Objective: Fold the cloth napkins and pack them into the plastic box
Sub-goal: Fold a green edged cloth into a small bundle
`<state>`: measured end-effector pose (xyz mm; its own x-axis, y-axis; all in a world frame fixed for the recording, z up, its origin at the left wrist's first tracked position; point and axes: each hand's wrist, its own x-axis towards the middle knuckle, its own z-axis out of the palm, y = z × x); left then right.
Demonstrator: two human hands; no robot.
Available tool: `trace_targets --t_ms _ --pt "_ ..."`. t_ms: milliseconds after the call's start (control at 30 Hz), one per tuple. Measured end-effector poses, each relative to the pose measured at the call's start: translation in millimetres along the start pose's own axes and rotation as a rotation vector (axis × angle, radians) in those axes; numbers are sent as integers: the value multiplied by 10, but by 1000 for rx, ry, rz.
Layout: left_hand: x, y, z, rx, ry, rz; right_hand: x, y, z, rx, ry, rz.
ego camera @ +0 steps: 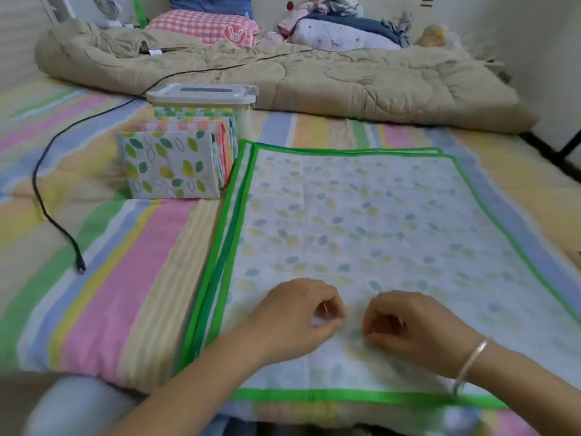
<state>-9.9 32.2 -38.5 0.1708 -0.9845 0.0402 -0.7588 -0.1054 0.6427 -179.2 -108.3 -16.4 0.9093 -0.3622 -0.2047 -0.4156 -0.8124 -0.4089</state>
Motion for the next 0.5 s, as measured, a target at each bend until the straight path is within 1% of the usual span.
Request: trace_targets --t_ms 133,233,300,367,433,500 --pt "-3 124 55 127 -78 -21 -358 227 -13 -53 -39 -140" --pt "-51 274 40 281 -215 -35 -488 286 -14 -76 -51 -205" --pt "-75 357 33 371 -288 -26 -507 281 -30 -94 -43 -214" --pt "-81 403 21 419 -332 -27 -524 271 -60 -31 -43 -190" --pt "-56 440 1 466 -359 -29 -539 266 -79 47 -18 -170" --pt "-22 481 -43 459 -371 -43 -570 254 -107 54 11 -145"
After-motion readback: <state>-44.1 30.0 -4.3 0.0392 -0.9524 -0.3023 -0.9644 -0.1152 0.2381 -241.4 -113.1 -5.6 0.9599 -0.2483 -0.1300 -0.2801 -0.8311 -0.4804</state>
